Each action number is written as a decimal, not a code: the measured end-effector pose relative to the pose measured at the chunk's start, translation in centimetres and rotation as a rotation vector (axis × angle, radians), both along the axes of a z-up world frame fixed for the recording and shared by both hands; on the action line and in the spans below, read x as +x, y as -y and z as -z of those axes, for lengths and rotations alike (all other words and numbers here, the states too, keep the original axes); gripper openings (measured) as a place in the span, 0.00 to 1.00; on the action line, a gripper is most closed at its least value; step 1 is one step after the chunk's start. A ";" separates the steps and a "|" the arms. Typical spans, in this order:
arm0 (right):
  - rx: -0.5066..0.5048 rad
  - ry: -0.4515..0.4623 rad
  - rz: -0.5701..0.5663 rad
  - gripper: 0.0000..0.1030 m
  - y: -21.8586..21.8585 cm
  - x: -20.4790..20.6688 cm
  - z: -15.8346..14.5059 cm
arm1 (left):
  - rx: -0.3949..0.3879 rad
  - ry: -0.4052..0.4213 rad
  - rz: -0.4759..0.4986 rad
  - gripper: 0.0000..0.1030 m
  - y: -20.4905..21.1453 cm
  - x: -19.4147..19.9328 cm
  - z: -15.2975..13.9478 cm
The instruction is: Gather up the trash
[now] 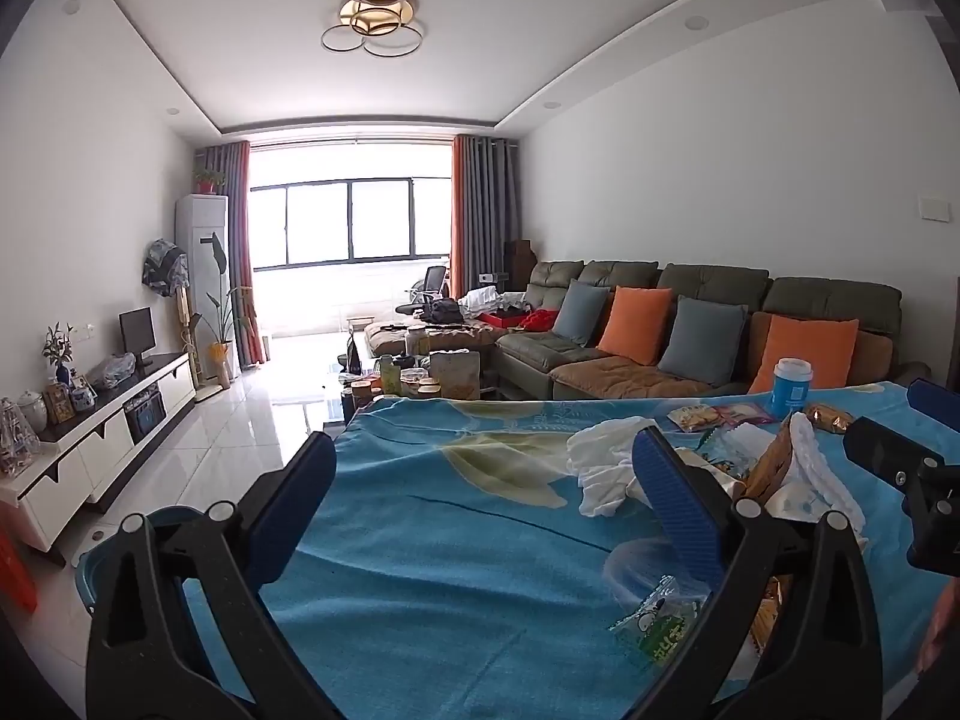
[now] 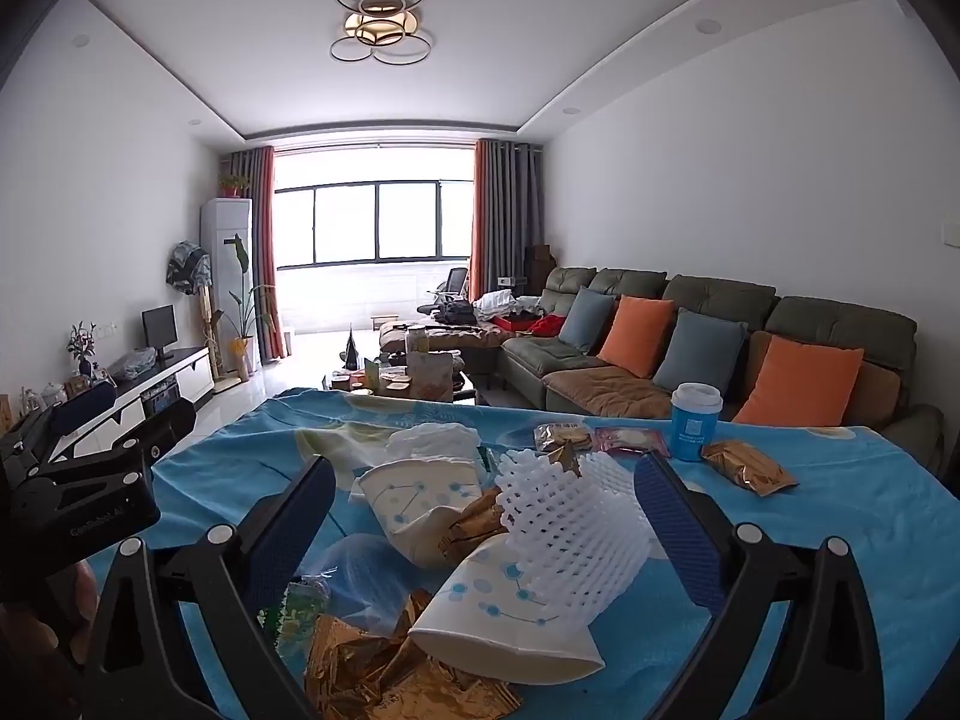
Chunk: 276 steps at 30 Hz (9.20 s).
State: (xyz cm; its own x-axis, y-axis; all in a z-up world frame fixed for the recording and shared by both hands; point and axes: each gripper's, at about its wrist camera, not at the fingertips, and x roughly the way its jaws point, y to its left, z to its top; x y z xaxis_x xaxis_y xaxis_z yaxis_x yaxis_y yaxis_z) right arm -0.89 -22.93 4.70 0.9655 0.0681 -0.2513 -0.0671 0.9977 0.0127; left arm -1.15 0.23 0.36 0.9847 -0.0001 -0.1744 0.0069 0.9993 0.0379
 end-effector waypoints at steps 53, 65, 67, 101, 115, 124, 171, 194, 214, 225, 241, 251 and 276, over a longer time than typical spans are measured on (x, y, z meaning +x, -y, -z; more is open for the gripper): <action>0.000 -0.004 0.007 0.94 0.6 0.7 0.7 | 0.002 0.018 0.002 0.95 0.8 0.2 0.6; 0.000 -0.006 0.007 0.94 0.5 0.6 0.7 | -0.001 0.017 0.005 0.95 0.9 0.3 0.6; 0.001 -0.007 0.006 0.94 0.4 0.6 0.6 | 0.000 0.016 0.006 0.95 1.0 0.3 0.6; 0.157 -0.346 -0.072 0.49 4.3 5.1 5.0 | -0.018 -0.336 0.634 0.65 6.1 0.2 5.8; 0.169 -0.325 -0.114 0.10 5.3 4.5 3.7 | -0.050 -0.474 0.723 0.04 7.1 1.6 7.5; 0.148 -0.268 -0.134 0.09 4.8 3.6 1.6 | -0.112 -0.478 0.755 0.22 5.8 2.0 6.3; 0.035 -0.305 -0.793 0.09 -19.7 6.9 -0.9 | -0.329 -0.316 0.061 0.18 -23.6 -1.4 1.0; 0.026 -0.581 -0.979 0.10 -37.9 13.9 4.7 | -0.380 -0.437 -0.233 0.19 -34.8 0.9 6.1; 0.064 -0.568 -0.942 0.35 -34.5 12.5 3.6 | -0.353 -0.370 -0.185 0.44 -31.0 0.2 5.3; 0.054 -0.389 -0.792 0.36 -21.0 8.4 -0.3 | -0.297 -0.362 0.295 0.56 -15.7 -0.7 2.7; 0.091 -0.376 -0.334 0.36 -2.4 5.7 2.0 | -0.255 -0.537 0.594 0.58 -2.1 1.9 6.2; 0.122 -0.418 -0.313 0.36 -1.3 6.0 4.4 | -0.301 -0.622 0.635 0.45 -0.6 3.8 7.4; 0.177 -0.447 -0.336 0.14 -1.5 6.4 4.9 | -0.449 -0.708 0.670 0.09 -1.6 6.3 8.9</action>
